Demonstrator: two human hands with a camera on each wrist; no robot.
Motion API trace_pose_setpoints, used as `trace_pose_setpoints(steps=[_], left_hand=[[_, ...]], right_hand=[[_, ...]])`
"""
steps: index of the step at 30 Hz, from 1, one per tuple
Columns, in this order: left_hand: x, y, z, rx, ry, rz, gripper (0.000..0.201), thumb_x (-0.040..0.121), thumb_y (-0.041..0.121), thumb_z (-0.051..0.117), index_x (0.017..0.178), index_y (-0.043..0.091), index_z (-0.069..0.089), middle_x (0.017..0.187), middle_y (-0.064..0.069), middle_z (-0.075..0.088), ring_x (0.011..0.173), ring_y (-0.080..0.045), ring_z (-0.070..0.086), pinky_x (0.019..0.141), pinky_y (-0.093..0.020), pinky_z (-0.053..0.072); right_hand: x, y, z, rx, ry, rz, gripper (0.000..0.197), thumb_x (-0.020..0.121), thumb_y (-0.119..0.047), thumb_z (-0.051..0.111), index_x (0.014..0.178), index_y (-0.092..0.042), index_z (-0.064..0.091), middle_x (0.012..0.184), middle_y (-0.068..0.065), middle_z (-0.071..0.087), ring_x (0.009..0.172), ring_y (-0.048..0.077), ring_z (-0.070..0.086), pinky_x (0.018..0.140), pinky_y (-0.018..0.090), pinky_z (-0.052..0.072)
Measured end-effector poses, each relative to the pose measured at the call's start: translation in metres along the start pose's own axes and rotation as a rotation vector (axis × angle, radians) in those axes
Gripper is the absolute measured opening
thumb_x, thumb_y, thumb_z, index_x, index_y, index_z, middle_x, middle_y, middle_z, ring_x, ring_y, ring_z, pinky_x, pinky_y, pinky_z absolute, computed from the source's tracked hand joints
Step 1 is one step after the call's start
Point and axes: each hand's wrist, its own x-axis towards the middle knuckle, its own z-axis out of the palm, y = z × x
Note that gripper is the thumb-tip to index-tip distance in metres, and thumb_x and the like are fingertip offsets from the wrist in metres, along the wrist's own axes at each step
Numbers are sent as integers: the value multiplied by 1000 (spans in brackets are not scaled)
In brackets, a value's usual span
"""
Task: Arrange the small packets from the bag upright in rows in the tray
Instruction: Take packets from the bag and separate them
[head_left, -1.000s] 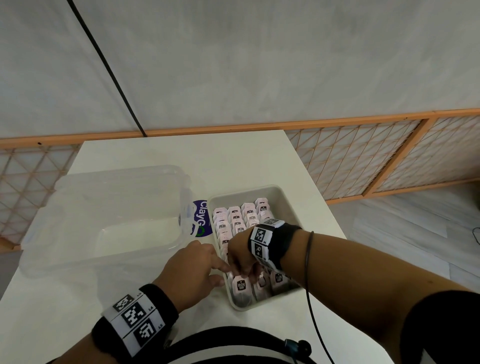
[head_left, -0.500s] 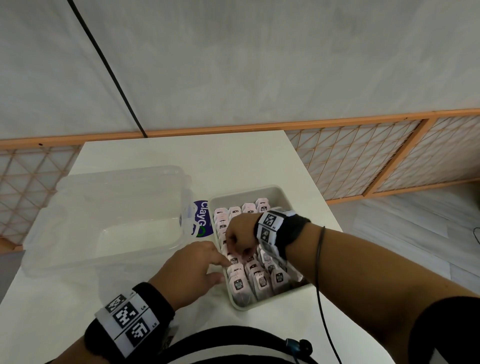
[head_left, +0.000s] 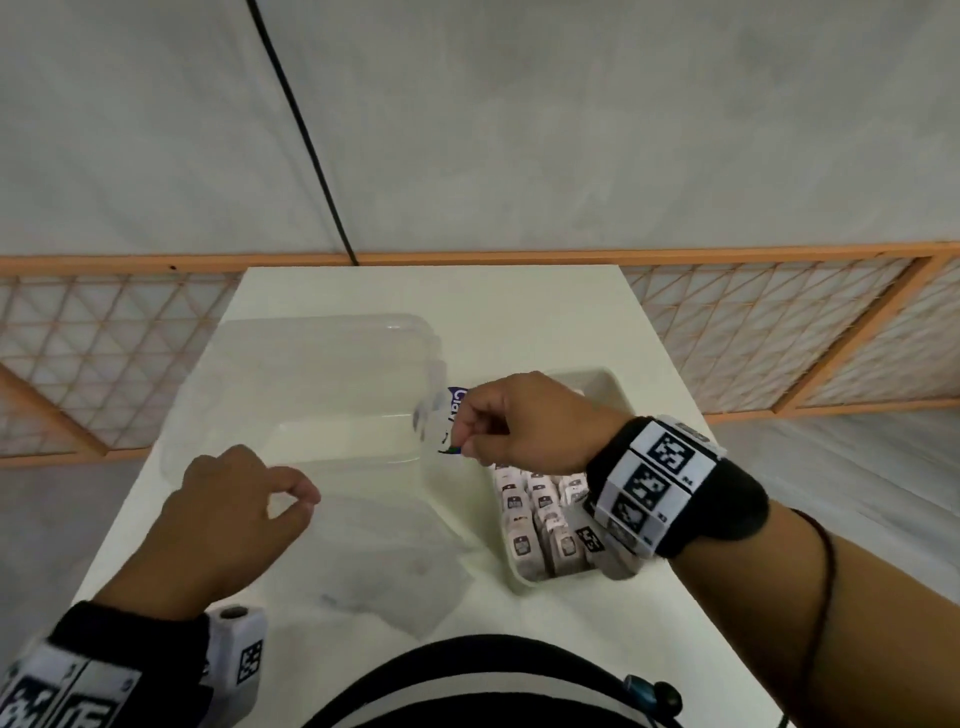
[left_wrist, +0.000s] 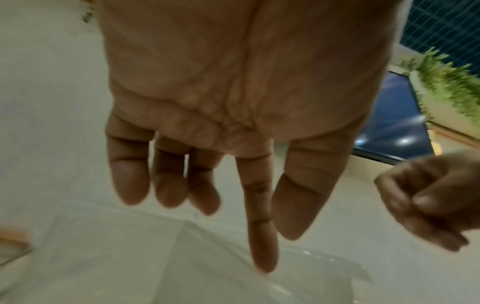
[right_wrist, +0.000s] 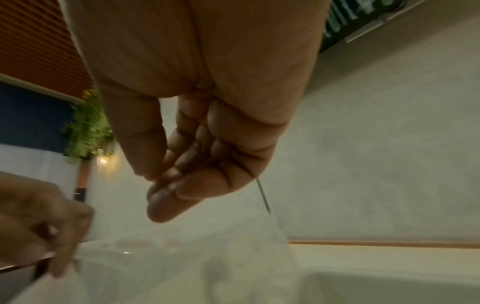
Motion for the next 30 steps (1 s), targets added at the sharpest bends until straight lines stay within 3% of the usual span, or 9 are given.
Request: trace_pose_setpoints(steps=[4, 7, 10, 12, 15, 17, 20, 22, 30], left_hand=[[-12, -7, 1, -28, 44, -48, 25, 79, 41, 69, 95, 51, 53, 97, 3, 36, 94, -16, 29, 86, -36, 36], [-16, -10, 1, -1, 77, -76, 21, 78, 41, 70, 90, 46, 53, 102, 3, 33, 94, -14, 25, 85, -35, 37], [-16, -17, 6, -108, 29, -112, 8, 81, 46, 65, 75, 41, 62, 103, 3, 33, 97, -17, 31, 85, -30, 35], [-17, -15, 7, -175, -14, -152, 22, 86, 49, 57, 76, 34, 70, 106, 2, 34, 101, -19, 37, 85, -28, 34], [-19, -11, 11, -201, -7, -181, 44, 90, 43, 49, 74, 11, 73, 100, -10, 55, 96, -20, 53, 78, -24, 37], [-22, -9, 15, -216, 40, -168, 30, 86, 30, 54, 82, 7, 72, 100, -11, 66, 97, -22, 60, 81, -25, 41], [-32, -5, 17, -248, 56, -63, 38, 78, 1, 61, 114, 12, 66, 118, -3, 62, 108, -15, 56, 87, -9, 36], [-36, 1, 14, -288, 71, 55, 48, 73, -5, 64, 117, 14, 64, 116, 1, 62, 101, -7, 54, 80, 4, 30], [-55, 19, -10, -245, 79, 349, 58, 75, -7, 53, 124, 23, 60, 117, 17, 51, 110, 0, 48, 85, 6, 26]], right_hand=[[5, -41, 37, -10, -188, -206, 18, 89, -12, 63, 106, -18, 68, 96, -5, 72, 82, 4, 66, 79, 15, 51], [14, -52, 68, -268, -285, -293, 38, 90, -27, 62, 128, -23, 55, 117, -3, 63, 99, 10, 59, 78, 19, 43], [24, -53, 91, -571, -291, -208, 56, 90, -37, 59, 141, -30, 37, 130, 2, 53, 117, 22, 47, 89, 34, 40], [27, -54, 98, -650, -281, -167, 61, 91, -37, 59, 145, -29, 31, 132, 3, 52, 120, 24, 44, 91, 36, 39], [27, -53, 104, -714, -317, -120, 56, 93, -32, 55, 144, -30, 33, 131, 5, 51, 119, 26, 44, 91, 36, 39], [24, -55, 107, -736, -369, -85, 45, 95, -25, 48, 140, -31, 43, 128, 10, 49, 111, 28, 49, 87, 35, 41], [24, -64, 110, -660, -389, -109, 42, 95, -13, 43, 134, -23, 53, 129, 10, 51, 111, 25, 50, 90, 32, 42], [31, -71, 115, -574, -354, -129, 43, 93, -10, 48, 134, -19, 52, 133, 10, 52, 118, 26, 49, 95, 33, 42], [46, -54, 158, -693, -442, 107, 60, 94, -26, 53, 145, -9, 25, 139, 18, 39, 121, 36, 47, 97, 40, 38]])
